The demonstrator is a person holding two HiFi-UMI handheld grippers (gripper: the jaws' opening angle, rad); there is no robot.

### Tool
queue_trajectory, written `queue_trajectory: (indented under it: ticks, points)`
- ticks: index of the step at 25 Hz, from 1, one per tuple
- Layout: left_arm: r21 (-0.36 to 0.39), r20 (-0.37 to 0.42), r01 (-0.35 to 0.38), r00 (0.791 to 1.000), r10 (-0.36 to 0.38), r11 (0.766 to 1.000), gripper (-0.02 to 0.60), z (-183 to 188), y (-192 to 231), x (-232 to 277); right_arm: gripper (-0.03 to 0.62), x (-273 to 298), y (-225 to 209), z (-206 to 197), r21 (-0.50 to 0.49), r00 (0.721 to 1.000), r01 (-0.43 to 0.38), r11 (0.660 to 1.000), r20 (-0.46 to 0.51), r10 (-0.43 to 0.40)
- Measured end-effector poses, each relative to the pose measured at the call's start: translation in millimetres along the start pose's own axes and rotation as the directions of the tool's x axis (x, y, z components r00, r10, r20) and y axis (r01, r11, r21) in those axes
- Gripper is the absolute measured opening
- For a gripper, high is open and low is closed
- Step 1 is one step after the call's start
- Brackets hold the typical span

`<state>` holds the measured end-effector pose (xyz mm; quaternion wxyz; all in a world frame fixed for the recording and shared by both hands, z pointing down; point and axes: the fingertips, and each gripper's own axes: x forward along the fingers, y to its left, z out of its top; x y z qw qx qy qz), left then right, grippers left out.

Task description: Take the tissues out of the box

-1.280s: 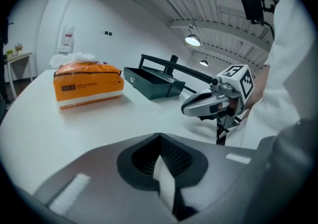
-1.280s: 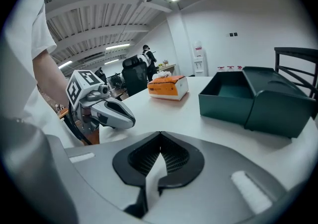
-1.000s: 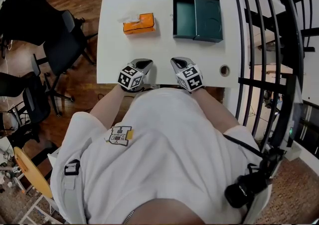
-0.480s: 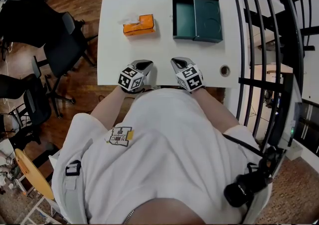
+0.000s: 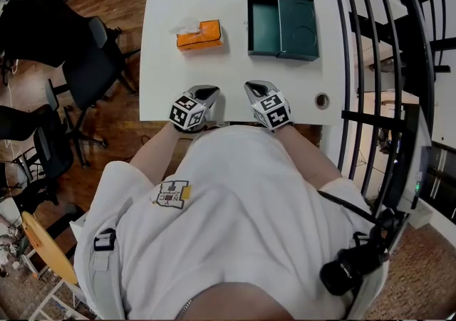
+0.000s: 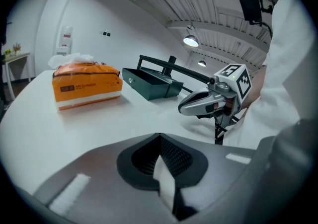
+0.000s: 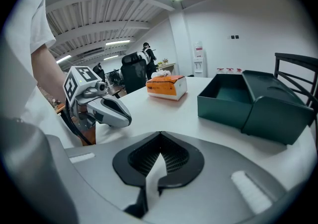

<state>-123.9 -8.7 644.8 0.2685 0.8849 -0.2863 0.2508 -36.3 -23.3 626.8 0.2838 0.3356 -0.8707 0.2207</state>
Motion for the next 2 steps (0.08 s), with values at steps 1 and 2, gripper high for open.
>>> queue_trajectory:
  ticks: [1,2]
  points:
    - [-0.001,0.001,0.000,1.000,0.000,1.000,-0.002,0.2,0.0,-0.1,-0.002,0.2,0.0,0.0,-0.001,1.000,0.000,1.000,0.000,0.000]
    - [-0.001,0.001,0.001,1.000,-0.001,1.000,0.000,0.4,0.1,-0.1,-0.002,0.5,0.0,0.0,-0.003,1.000,-0.001,1.000,0.000,0.001]
